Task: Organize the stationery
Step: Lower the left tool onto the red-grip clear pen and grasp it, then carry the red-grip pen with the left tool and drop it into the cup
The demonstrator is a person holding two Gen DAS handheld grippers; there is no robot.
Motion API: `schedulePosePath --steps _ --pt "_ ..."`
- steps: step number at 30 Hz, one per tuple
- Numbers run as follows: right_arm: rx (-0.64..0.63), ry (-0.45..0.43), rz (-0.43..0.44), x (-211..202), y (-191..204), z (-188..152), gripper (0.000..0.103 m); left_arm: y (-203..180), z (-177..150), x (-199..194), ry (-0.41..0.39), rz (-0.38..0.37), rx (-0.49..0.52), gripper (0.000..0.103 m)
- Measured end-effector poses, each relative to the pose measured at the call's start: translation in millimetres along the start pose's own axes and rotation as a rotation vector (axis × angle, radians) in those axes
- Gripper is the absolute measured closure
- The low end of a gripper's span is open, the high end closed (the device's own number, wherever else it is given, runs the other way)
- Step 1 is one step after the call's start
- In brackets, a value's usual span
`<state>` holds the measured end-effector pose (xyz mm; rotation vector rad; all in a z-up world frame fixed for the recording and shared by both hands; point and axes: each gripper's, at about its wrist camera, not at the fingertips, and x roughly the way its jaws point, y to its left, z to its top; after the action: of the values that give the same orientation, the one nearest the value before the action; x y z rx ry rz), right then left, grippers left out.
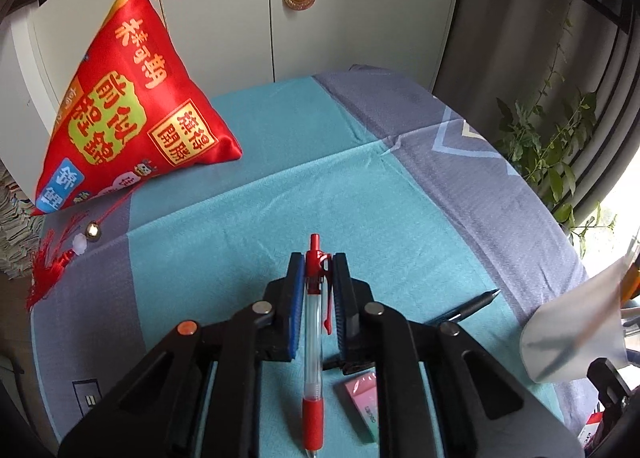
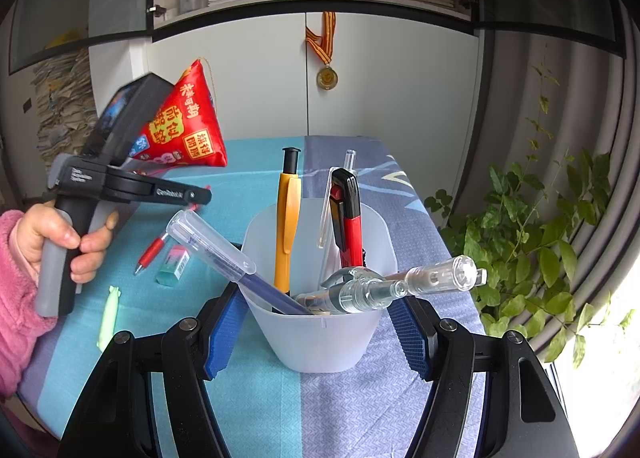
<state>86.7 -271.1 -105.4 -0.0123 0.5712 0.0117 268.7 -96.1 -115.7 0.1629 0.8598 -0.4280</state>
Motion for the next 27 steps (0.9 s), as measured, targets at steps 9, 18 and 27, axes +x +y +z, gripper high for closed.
schedulePosePath --steps 9,18,27 --pt "-0.004 0.002 -0.002 0.5 0.6 -1.3 0.033 -6.1 -2.3 -45.2 -0.079 -0.02 0.03 0.091" --pt "-0.007 0.005 -0.005 0.7 0.8 -1.9 0.033 -16.1 3.2 -87.3 -0.18 -0.047 0.06 0.091" --pt "-0.007 0.004 -0.005 0.7 1.0 -1.6 0.033 -31.5 9.9 -123.2 -0.257 -0.104 0.082 0.091"
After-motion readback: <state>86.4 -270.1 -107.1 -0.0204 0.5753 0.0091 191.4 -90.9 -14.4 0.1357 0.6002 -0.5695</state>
